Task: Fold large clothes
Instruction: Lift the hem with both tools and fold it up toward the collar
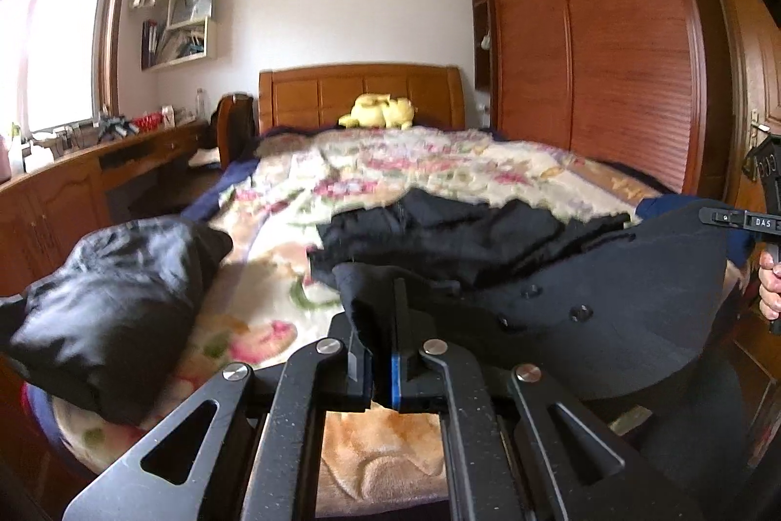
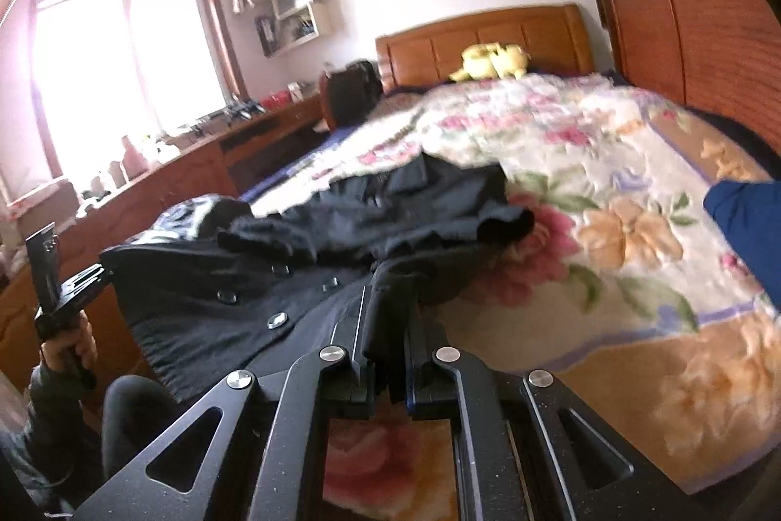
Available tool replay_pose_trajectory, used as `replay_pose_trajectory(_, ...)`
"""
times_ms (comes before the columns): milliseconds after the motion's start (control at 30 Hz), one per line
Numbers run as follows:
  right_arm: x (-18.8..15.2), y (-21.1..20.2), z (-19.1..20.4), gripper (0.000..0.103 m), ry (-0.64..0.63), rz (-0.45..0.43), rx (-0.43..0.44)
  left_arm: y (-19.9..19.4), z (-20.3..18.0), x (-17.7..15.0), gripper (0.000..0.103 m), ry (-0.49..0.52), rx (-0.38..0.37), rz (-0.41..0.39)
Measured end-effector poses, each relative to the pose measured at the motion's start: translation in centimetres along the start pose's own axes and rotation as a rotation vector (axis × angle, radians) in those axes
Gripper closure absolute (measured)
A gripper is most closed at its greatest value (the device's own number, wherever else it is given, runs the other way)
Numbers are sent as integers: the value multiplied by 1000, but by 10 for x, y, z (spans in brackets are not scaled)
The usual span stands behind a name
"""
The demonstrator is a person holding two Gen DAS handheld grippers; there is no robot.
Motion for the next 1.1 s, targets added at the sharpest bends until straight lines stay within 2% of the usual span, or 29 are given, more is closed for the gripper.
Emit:
replay_pose_trajectory(100,14,-21,2,96,-8,-47,19,-11,6,20,98,-4,-5,-35)
replay_pose_trajectory(233,34,-23,-2,96,-34,-78,-8,4,17,41,98,16,27,-39)
replay_pose_trajectory(467,61,39,-21,96,-37,-37,-66,74,36,53,98,37,73,14)
replay_pose_trajectory(600,74,88,-30,96,-49,-14,-102,117,43,52,98,46,99,52)
replay_pose_trajectory(900,68,173,-45,96,-35,63,-103,180,56,32,98,40,110,117)
replay_pose_trajectory(1100,54,208,-52,96,-19,118,-113,205,57,16,98,44,110,152)
Point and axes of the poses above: each gripper's, at about its wrist camera, not at the fingertips, and y roughly the way its jaws point, z to its left, x to its top, the point moved 5 cm from there along y, roughly the way its jaws point, and after that the axes turned 4 degrees about -x, right-handed, at the moved point
